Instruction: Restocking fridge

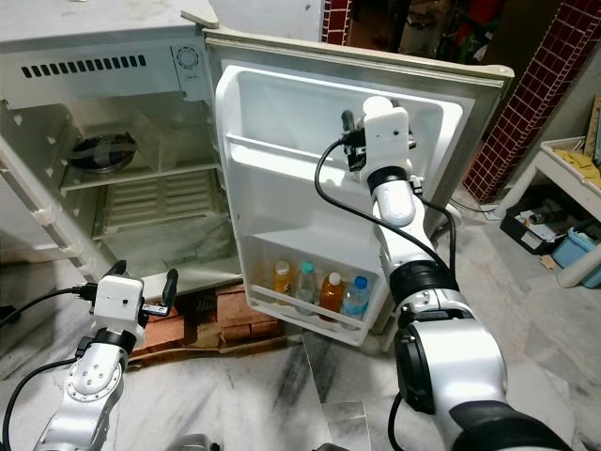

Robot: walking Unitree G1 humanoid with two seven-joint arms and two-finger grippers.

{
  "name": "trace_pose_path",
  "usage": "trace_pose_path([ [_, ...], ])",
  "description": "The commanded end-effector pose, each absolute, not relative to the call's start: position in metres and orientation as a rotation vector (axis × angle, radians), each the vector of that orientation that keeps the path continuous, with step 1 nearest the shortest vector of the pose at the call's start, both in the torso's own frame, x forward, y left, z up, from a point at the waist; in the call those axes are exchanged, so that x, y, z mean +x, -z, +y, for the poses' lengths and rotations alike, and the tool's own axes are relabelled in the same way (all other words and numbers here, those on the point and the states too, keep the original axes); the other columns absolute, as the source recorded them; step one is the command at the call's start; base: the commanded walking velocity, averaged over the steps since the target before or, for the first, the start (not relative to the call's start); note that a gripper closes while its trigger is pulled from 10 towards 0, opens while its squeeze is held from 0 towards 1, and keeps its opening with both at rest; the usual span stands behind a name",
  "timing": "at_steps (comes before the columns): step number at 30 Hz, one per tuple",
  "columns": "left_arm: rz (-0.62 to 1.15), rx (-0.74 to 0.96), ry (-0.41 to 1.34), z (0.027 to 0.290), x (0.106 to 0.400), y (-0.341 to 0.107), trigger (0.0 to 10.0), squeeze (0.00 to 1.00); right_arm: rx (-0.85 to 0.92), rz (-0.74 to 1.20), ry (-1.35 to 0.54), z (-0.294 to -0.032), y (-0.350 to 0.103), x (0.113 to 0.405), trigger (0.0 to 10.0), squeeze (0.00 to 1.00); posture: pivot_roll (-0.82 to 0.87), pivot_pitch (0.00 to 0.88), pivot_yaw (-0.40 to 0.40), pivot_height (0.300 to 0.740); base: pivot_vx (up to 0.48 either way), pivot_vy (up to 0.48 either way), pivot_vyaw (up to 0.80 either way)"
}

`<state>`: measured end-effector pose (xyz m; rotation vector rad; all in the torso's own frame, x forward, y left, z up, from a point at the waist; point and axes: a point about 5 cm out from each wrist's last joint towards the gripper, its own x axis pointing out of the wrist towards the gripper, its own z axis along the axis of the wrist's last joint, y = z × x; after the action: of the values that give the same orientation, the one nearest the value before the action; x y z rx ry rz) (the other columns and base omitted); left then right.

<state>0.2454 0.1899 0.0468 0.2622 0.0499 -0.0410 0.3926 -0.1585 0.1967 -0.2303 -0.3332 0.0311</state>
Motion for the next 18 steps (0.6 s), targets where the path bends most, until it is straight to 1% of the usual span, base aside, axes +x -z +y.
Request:
trace_pose_path([
  [1,0.059,0.274,0.049,0.190,0.247,-0.047,10.0,0.00,-0.217,-0.392,0.009,-0.166,-0.205,0.391,10.0,1.00,0.10,0.000,-0.049,0.740,0.000,0.000,0.00],
  [8,0.063,0.278,0.049,0.191,0.248,-0.046,10.0,0.00,-0.226,-0.443,0.027,-0.168,-0.211,0.388,10.0,1.00,0.09,0.000,-0.045,0.740,0.000,0.000,0.00],
  [13,0.062,0.281,0.052,0.191,0.248,-0.047,10.0,0.00,-0.226,-0.502,0.051,-0.175,-0.221,0.386,10.0,1.00,0.09,0.000,-0.045,0.740,0.000,0.000,0.00],
  [18,0.073,0.281,0.043,0.192,0.247,-0.046,10.0,0.00,-0.231,-0.542,0.037,-0.181,-0.213,0.371,10.0,1.00,0.09,0.000,-0.051,0.740,0.000,0.000,0.00],
])
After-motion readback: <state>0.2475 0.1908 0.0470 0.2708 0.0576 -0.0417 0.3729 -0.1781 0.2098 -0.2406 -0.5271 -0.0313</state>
